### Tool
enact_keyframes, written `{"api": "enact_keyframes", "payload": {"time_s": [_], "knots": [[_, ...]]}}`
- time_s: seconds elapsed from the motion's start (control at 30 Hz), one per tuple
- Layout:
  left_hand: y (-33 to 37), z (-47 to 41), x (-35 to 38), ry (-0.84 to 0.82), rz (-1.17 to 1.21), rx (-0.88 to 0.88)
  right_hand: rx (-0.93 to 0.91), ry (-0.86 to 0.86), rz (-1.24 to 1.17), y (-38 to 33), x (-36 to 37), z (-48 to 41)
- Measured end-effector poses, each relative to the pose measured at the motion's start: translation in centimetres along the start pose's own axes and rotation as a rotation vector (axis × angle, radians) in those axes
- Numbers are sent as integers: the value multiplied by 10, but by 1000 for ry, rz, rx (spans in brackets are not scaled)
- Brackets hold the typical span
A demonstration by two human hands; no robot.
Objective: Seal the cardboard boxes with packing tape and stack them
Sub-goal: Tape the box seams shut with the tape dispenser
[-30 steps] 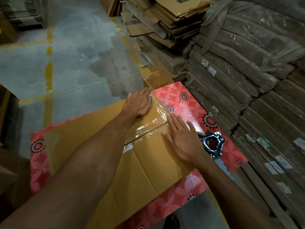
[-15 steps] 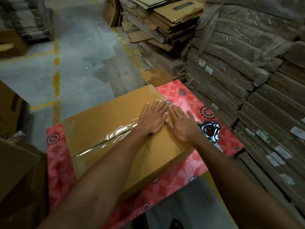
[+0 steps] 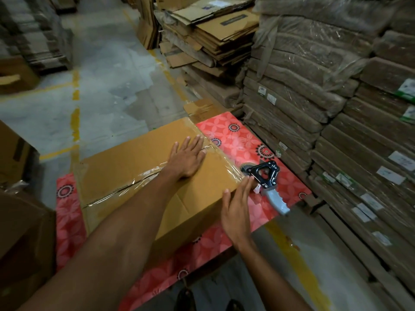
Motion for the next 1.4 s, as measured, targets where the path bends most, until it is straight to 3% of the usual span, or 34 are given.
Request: {"api": "enact_keyframes", "payload": {"time_s": [0.17,0.37,0.47,0.6,0.7,0.83,1.0,1.13,1.23,1.4], "knots": [[-38,17,-4,16,4,-34,59,34,-65,-7,8,2],[-116,46,-33,92,-82,-215,171,76,-153,-11,25,3],[-135,51,-40,91,-81,-259,244,-23,-114,-33,44,27],[-155,50,-61,102,-150,-243,195,-158,-165,-80,59,71],[-193,65,-78,106,-155,-398,210,-211,-195,-83,56,56],[-220,101,-84,117,-85,-548,7,-211,-192,-64,43,-31],[-207,136,-63,139,-21,-695,-23,-104,164,-94,27,-130],[-179,150,-57,178,-17,-785,-359,-81,471,-130,28,-81],[-159,156,-53,195,-27,-825,-586,-202,556,-133,42,-8],[-100,173,-38,137,-216,-756,-735,-286,654,-93,44,20]]}}
Point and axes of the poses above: each hand's wrist, its own z-axis away from the middle knuckle, its own x-axis out of the palm, y = z × x, the point moved 3 cm from there along -z, towards the middle knuckle, and after that the axes turned 9 degrees about z, right-handed, at the moved point
